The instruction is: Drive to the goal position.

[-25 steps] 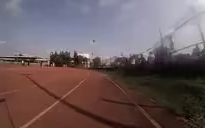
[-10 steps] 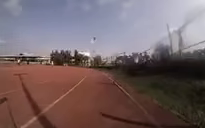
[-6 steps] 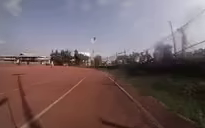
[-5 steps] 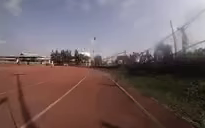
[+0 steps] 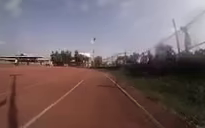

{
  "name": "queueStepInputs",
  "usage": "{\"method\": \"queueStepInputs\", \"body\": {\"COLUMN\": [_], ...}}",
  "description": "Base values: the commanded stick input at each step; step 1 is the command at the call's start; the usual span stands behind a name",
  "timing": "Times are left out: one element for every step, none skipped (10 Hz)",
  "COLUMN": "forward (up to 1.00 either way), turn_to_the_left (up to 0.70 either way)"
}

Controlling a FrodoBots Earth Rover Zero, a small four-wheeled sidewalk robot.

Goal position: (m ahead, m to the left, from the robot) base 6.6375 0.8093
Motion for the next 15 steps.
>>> {"method": "queueStepInputs", "body": {"forward": [0.5,0.5,0.5,0.5,0.5,0.5,0.5,0.5,0.5,0.5,0.5,0.5,0.5,0.5,0.5], "turn_to_the_left": [0.0,0.0,0.0,0.0,0.0,0.0,0.0,0.0,0.0,0.0,0.0,0.0,0.0,0.0,0.0]}}
